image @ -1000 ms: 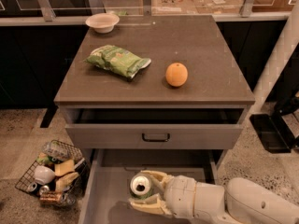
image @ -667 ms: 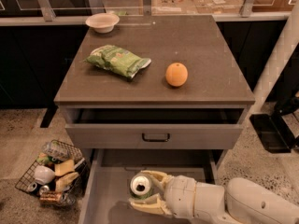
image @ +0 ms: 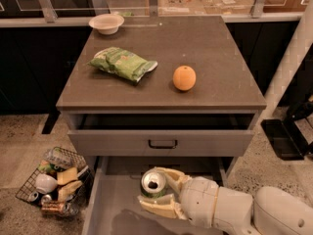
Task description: Pick green can from middle drawer and place on counter
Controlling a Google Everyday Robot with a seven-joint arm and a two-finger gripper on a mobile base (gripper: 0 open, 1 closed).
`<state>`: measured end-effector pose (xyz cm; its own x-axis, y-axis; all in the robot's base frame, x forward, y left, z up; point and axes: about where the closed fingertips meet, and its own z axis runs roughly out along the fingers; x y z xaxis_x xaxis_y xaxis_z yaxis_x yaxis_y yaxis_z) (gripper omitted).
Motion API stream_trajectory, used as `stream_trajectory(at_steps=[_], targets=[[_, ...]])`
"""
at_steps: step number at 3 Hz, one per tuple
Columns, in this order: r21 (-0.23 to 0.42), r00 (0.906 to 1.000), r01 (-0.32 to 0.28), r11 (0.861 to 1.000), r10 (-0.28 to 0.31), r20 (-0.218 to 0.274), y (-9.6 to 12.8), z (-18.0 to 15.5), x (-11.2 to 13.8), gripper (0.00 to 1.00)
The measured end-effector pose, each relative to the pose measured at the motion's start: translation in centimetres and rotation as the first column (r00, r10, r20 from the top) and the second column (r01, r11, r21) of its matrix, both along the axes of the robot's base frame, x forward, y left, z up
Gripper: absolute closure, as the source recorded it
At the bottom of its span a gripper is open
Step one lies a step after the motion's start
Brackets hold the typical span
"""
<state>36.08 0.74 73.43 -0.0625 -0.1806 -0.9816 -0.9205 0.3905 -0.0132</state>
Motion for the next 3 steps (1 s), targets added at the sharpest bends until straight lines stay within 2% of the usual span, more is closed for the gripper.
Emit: stream_trajectory(at_steps=[1, 2, 3], targets=[[-0.005, 0.9972, 0.075, 0.997, -0.075, 0.005, -1.6, 4.1, 0.4, 1.00], [0.015, 0.9893, 0.141, 0.990, -0.142, 0.035, -3.9, 8.0, 0.9, 1.00], [0.042, 0.9826, 0.172, 0.984, -0.175, 0.063, -5.4, 9.9, 1.2, 1.00]])
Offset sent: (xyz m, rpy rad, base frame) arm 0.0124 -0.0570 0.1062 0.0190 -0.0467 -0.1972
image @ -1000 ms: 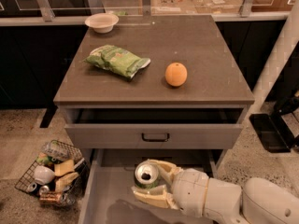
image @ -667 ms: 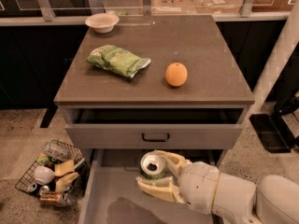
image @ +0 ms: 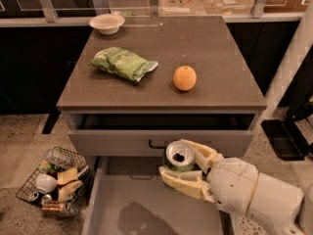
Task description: Pick green can from middle drawer and place on counter
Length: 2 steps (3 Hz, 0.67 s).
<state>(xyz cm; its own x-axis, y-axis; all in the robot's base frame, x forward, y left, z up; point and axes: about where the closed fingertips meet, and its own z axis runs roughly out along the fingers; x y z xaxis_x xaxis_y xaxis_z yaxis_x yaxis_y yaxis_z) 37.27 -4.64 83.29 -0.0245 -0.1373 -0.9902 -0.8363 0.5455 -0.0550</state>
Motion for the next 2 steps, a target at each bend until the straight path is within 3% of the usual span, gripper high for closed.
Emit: stream_trajectory(at_steps=[1, 2], targets=[[-0.001, 0.9979, 0.061, 0.998, -0.061, 0.022, -2.3, 3.7, 1.2, 1.00], [-0.039, 0.9890, 0.146, 0.988, -0.145, 0.028, -4.2, 8.6, 3.3, 1.00]])
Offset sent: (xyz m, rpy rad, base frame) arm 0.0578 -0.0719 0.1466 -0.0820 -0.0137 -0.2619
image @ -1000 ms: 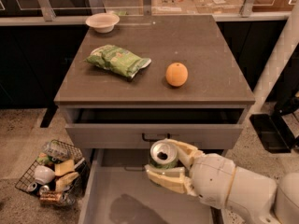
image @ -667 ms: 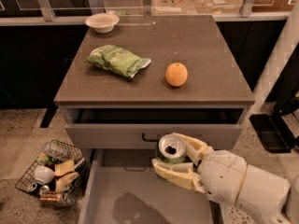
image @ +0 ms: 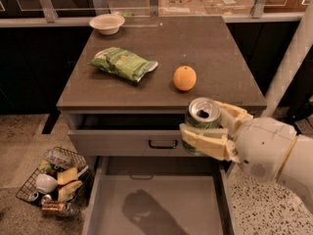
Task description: Pick green can from middle drawer and place on counter
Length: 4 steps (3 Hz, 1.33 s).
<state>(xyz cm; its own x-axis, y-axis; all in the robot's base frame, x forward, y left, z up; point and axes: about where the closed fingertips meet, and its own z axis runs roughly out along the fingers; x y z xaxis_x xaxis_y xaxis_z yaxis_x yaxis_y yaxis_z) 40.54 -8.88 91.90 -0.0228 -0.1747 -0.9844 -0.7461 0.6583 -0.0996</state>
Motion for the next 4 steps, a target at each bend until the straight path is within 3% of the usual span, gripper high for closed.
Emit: stream_trajectory(at_steps=[2, 4], targets=[[-0.012, 0.9940, 0.108, 0.994, -0.108, -0.018, -3.4, 6.3, 4.6, 1.00], [-0.022, 0.9903, 0.139, 0.990, -0.139, -0.002, -3.3, 6.8, 5.7, 1.00]])
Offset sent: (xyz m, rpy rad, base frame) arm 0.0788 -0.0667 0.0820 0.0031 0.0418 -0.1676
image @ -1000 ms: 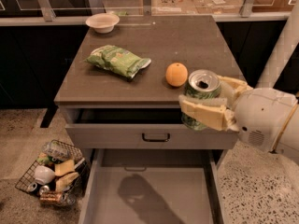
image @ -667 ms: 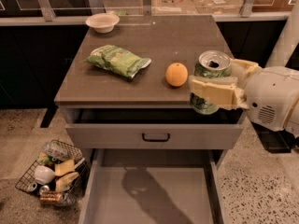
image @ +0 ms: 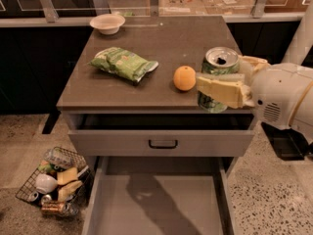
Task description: Pick green can from middle drawer and place on counter
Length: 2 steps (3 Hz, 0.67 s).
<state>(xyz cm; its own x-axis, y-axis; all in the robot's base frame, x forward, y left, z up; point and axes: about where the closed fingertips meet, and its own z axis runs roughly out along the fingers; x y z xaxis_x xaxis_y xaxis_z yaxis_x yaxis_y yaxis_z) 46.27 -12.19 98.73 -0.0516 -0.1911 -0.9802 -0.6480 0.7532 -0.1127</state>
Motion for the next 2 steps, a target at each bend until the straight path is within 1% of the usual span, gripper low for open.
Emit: stream_trajectory(at_steps=[1, 2], targets=[[-0.003, 0.9990, 0.041, 0.999, -0.041, 0.017, -2.0, 1.7, 3.1, 1.00], [-0.015, 0.9962, 0.082, 0.997, -0.082, 0.030, -6.3, 4.9, 8.1, 1.00]])
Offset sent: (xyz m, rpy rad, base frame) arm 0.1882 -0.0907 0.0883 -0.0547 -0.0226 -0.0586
